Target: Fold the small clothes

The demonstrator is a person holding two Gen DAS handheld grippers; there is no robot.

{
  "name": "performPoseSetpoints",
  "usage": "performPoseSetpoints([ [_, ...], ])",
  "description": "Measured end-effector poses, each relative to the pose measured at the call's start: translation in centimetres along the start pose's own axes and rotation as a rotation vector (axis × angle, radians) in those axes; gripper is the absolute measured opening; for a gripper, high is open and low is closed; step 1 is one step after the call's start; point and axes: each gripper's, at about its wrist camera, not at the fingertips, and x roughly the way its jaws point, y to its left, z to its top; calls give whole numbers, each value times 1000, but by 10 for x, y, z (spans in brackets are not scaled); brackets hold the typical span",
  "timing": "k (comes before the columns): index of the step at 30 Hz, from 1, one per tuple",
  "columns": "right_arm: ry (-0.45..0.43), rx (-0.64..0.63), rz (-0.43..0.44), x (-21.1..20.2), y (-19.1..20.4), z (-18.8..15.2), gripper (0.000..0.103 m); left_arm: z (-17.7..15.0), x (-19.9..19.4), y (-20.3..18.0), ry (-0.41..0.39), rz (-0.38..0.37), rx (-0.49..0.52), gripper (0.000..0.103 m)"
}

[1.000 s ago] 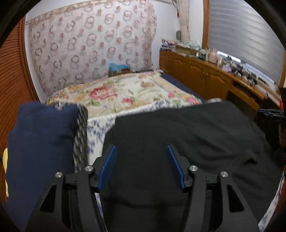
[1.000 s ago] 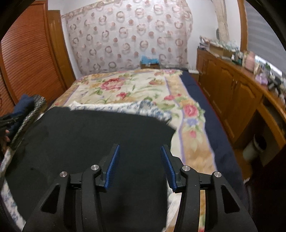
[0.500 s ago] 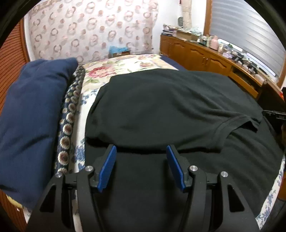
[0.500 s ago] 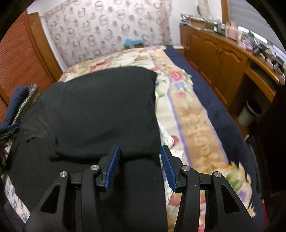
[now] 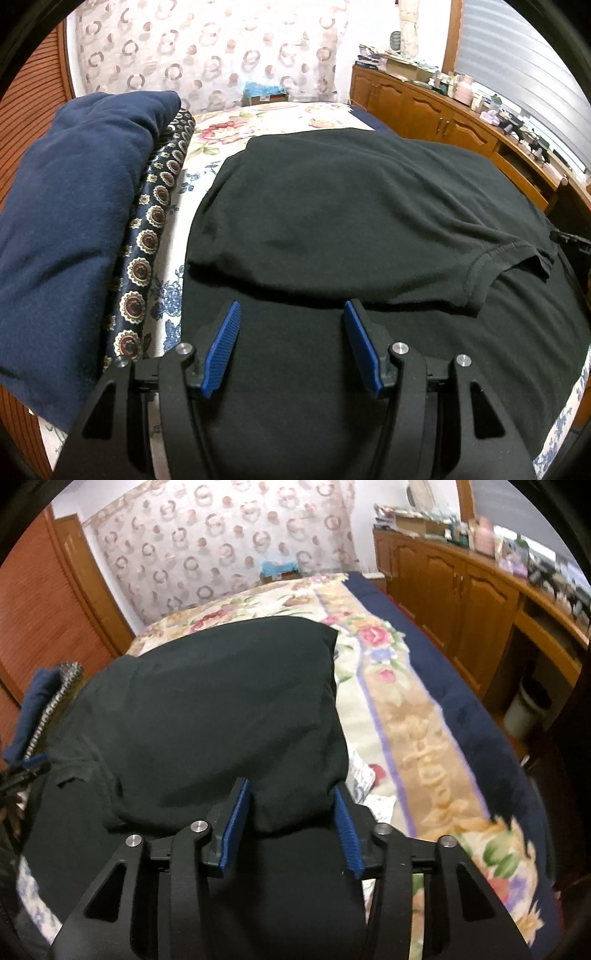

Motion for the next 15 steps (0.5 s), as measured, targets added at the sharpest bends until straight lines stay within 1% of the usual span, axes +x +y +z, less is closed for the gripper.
performPoseSetpoints([
  [2,0,-15,-14,2,2,-1,37,2,1,2,2,3,-11,58],
  [10,-11,-29,-26,-1,1,-2,36,15,11,10,7,-25,-79,58],
  [12,-21,-53,-45,-3,4,-1,32,19,14,12,10,-45,-99,58],
  [14,-30,-82,-55,-5,9,-2,22,22,16,15,8,-62,-125,58],
  [15,-35,-88,-46,-7,9,-2,21,23,16,17,8,-67,-144,58],
])
